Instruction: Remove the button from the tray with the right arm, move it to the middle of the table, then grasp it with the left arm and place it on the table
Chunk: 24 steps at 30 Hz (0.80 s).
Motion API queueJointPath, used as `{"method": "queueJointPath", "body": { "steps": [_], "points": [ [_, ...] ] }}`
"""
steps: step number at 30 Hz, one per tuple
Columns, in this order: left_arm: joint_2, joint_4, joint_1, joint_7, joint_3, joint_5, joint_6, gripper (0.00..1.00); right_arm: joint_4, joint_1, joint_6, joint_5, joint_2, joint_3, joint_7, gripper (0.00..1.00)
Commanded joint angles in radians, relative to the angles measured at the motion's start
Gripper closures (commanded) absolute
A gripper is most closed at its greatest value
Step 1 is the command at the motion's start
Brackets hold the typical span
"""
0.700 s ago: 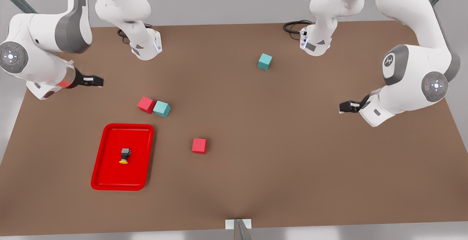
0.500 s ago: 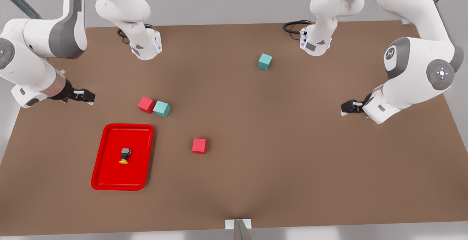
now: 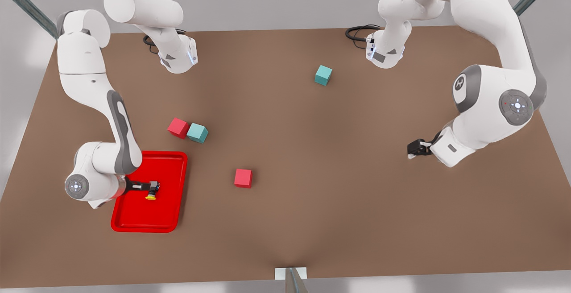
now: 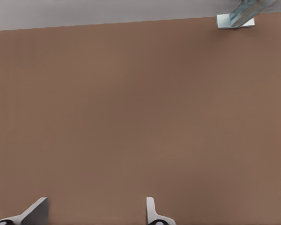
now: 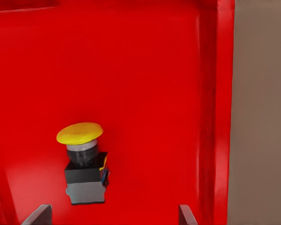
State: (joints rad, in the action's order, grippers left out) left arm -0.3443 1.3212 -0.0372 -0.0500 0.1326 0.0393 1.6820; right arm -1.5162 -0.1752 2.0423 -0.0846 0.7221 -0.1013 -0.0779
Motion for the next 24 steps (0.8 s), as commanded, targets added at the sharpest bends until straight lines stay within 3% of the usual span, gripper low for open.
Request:
{"method": "queueJointPath", "body": {
  "steps": [1,4,6,8,14,17,22,23,24],
  "points": [
    [-0.002,0.000,0.000,-0.013,0.001,-0.002,0.011,0.00,0.019,0.008,0.226,0.000,0.023,0.002,0.052,0.00],
    [0.021,0.007,-0.001,-0.025,0.045,-0.009,-0.042,0.00,-0.041,0.026,0.246,-0.003,0.005,-0.001,0.038,0.00],
    [0.034,0.007,-0.001,-0.025,0.077,-0.010,-0.142,0.00,-0.252,0.051,0.477,-0.001,-0.066,-0.001,-0.022,0.00],
    [0.054,0.004,-0.003,-0.028,0.125,-0.007,-0.131,0.00,-0.257,0.045,0.481,-0.003,-0.052,0.002,-0.016,0.00],
    [0.007,0.047,0.000,-0.039,0.108,-0.042,-0.099,0.00,-0.237,0.039,0.489,-0.003,-0.038,0.020,-0.014,0.03],
    [0.008,0.042,0.000,-0.041,0.107,-0.039,-0.090,0.00,-0.233,0.042,0.481,-0.003,-0.039,0.018,-0.019,0.31],
    [0.014,0.044,0.003,-0.051,0.108,-0.044,-0.094,0.00,-0.253,0.051,0.449,-0.003,-0.036,0.017,-0.025,0.33],
    [0.021,0.042,0.008,-0.050,0.107,-0.038,-0.099,0.00,-0.249,0.051,0.449,-0.003,-0.036,0.017,-0.029,0.36],
    [0.028,0.039,0.008,-0.051,0.099,-0.039,-0.107,0.00,-0.246,0.049,0.449,-0.003,-0.036,0.017,-0.026,0.46]
  ]
}}
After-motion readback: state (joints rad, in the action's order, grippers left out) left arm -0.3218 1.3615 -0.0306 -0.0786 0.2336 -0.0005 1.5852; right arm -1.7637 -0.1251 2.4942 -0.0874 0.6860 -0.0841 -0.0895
